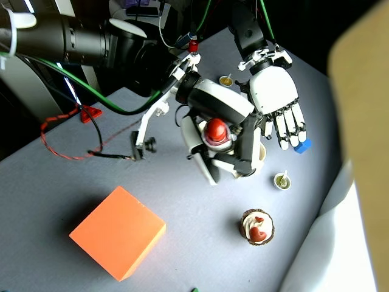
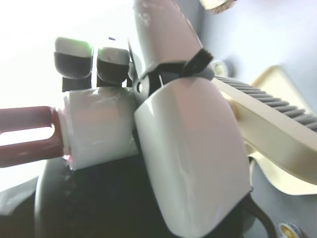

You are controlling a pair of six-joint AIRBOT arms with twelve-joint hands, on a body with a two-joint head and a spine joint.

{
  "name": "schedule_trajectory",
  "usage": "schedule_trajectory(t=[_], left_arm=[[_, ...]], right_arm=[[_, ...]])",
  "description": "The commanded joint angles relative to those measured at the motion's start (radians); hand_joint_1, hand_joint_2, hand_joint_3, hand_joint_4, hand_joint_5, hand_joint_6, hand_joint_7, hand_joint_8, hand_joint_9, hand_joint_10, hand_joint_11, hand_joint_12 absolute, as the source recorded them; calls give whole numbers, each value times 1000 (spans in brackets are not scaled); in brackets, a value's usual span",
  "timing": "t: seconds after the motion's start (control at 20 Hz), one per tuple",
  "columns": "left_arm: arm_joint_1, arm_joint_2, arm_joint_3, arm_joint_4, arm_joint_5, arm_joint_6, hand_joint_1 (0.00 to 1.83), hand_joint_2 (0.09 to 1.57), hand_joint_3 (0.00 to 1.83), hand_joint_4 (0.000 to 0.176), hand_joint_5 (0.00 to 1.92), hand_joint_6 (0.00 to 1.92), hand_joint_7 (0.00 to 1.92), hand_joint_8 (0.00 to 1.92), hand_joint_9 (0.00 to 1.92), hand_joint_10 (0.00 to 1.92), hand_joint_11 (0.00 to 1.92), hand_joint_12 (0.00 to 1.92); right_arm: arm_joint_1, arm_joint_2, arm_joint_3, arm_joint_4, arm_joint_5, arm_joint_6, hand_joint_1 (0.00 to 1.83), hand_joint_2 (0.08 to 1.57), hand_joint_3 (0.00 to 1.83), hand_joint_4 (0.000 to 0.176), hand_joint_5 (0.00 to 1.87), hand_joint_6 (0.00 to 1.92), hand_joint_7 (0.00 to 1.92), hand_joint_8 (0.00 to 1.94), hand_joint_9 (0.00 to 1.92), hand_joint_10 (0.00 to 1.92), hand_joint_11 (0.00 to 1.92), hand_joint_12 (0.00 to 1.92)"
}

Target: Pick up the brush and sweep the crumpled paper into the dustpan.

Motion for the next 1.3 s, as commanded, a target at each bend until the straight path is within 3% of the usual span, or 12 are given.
schedule_trajectory(t=[0.0, 0.2, 0.3, 0.45, 0.8, 0.9, 1.0, 1.05, 1.1, 1.15, 1.2, 1.25], left_arm=[[-11, 14, -3, 27, -81, 6, 1085, 1130, 0, 0, 958, 1016, 290, 0, 143, 0, 2, 314], [-10, 15, -5, 27, -81, 6, 1095, 1119, 0, 0, 980, 981, 294, 6, 141, 2, 12, 310], [-10, 16, -5, 26, -81, 6, 1066, 1125, 2, 24, 965, 1006, 304, 2, 150, 2, 8, 337], [-10, 15, -6, 25, -82, 7, 1081, 1126, 0, 0, 966, 1004, 306, 1, 145, 1, 0, 317], [-11, 16, -9, 25, -83, 8, 1069, 1125, 1, 18, 966, 1003, 298, 1, 153, 1, 0, 345], [-12, 15, -11, 25, -84, 9, 1079, 1119, 0, 2, 980, 982, 294, 1, 140, 2, 0, 288], [-13, 15, -13, 25, -86, 9, 1065, 1132, 1, 14, 950, 1028, 263, 0, 116, 0, 0, 195], [-15, 15, -14, 25, -87, 10, 1055, 1128, 0, 49, 959, 1015, 271, 3, 130, 5, 21, 200], [-16, 15, -15, 25, -87, 13, 1053, 1132, 1, 45, 950, 1029, 266, 1, 126, 2, 5, 203], [-18, 15, -15, 25, -88, 15, 1078, 1116, 0, 11, 984, 975, 281, 2, 145, 3, 17, 235], [-18, 15, -16, 25, -88, 15, 1070, 1115, 1, 32, 984, 974, 276, 0, 129, 3, 3, 242], [-19, 15, -16, 24, -88, 16, 1072, 1118, 1, 22, 981, 980, 290, 3, 141, 4, 1, 257]], right_arm=[[15, 1, -4, -123, -53, -30, 1666, 1143, 0, 163, 1015, 1921, 1118, 1941, 1110, 1921, 1078, 1921], [9, -21, -13, -111, -47, -58, 1680, 1141, 0, 166, 1012, 1921, 1114, 1941, 1088, 1921, 1073, 1921], [-3, -36, -19, -111, -42, -63, 1679, 1148, 0, 167, 1017, 1921, 1102, 1941, 1067, 1921, 1046, 1921], [-26, -48, -25, -111, -42, -71, 1665, 1150, 0, 167, 1013, 1921, 1095, 1941, 1064, 1921, 1037, 1921], [-33, -85, 31, -163, -39, 44, 1667, 1159, 0, 169, 1033, 1921, 1122, 1941, 1078, 1921, 1051, 1921], [-24, -95, 44, -180, -38, 64, 1658, 1157, 0, 169, 1038, 1921, 1124, 1941, 1080, 1921, 1042, 1921], [-20, -104, 51, -195, -31, 83, 1647, 1157, 0, 169, 1038, 1921, 1127, 1941, 1089, 1921, 1051, 1921], [-17, -109, 56, -201, -26, 90, 1650, 1155, 0, 170, 1038, 1921, 1135, 1941, 1105, 1921, 1063, 1921], [-14, -115, 61, -207, -22, 99, 1650, 1154, 0, 170, 1037, 1921, 1136, 1941, 1108, 1921, 1066, 1921], [-11, -123, 71, -211, -16, 114, 1641, 1148, 0, 171, 1041, 1921, 1154, 1941, 1136, 1921, 1083, 1921], [-10, -128, 78, -212, -14, 119, 1635, 1152, 0, 171, 1039, 1921, 1156, 1941, 1138, 1921, 1091, 1921], [-9, -134, 86, -215, -13, 122, 1647, 1152, 0, 170, 1039, 1921, 1146, 1941, 1115, 1921, 1089, 1921]])
